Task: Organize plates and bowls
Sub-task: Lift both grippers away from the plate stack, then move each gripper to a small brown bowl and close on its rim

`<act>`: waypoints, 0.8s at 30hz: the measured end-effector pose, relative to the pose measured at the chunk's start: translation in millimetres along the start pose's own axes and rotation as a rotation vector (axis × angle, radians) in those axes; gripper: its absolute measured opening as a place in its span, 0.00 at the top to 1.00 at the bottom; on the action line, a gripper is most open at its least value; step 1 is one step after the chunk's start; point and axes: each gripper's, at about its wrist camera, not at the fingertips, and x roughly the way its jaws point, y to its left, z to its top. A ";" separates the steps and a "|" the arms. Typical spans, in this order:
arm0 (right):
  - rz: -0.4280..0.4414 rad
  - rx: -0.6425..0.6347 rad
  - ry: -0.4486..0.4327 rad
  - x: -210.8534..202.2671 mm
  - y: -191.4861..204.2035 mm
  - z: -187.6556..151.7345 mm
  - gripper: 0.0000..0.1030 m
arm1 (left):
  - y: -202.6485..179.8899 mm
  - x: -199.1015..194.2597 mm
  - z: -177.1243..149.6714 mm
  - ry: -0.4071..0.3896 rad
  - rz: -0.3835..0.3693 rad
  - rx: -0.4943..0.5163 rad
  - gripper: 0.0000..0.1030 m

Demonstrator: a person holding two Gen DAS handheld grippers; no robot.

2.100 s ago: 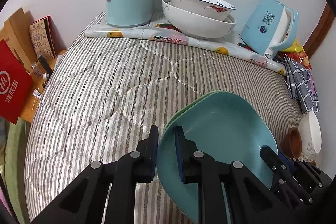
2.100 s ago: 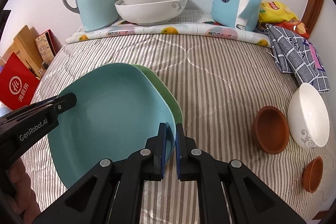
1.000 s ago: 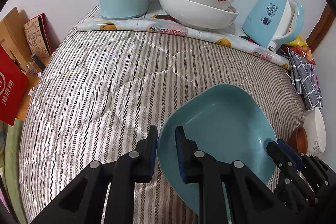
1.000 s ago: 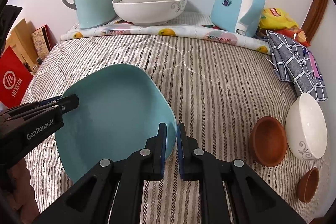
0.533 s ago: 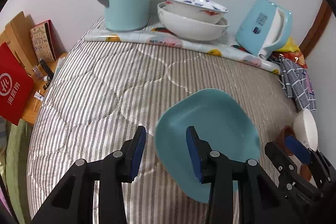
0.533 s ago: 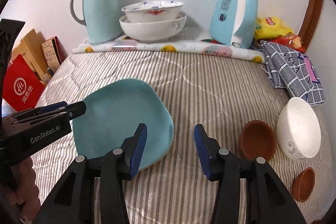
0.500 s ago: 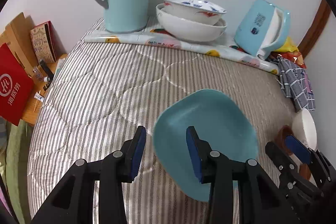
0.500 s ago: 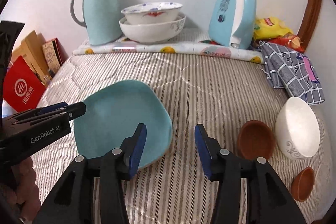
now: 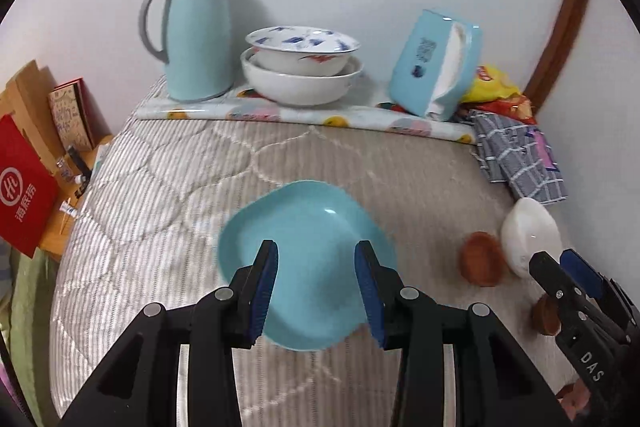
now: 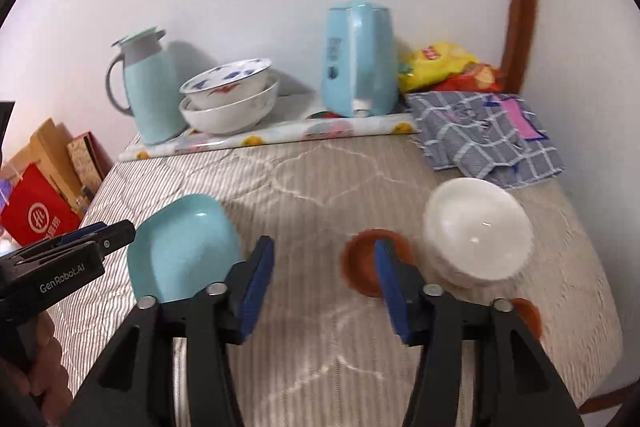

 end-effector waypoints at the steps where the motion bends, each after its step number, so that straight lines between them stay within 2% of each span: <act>1: -0.001 0.013 -0.007 -5.2 -10.6 0.1 0.39 | -6.7 -1.7 -1.1 -0.006 -0.004 0.006 0.63; 4: -0.028 0.029 -0.011 -16.0 -32.0 -2.7 0.38 | -24.3 -5.4 -4.4 -0.025 -0.013 0.020 0.63; 10: -0.078 0.075 -0.007 -31.3 -82.1 -8.7 0.38 | -57.6 -2.1 -9.7 -0.006 -0.056 0.039 0.63; 14: -0.109 0.096 -0.004 -38.2 -107.0 -15.3 0.38 | -76.9 5.5 -11.1 0.041 -0.077 0.055 0.63; 24: -0.147 0.166 0.003 -43.4 -163.4 -35.9 0.38 | -114.6 27.8 -21.8 0.092 -0.075 0.085 0.63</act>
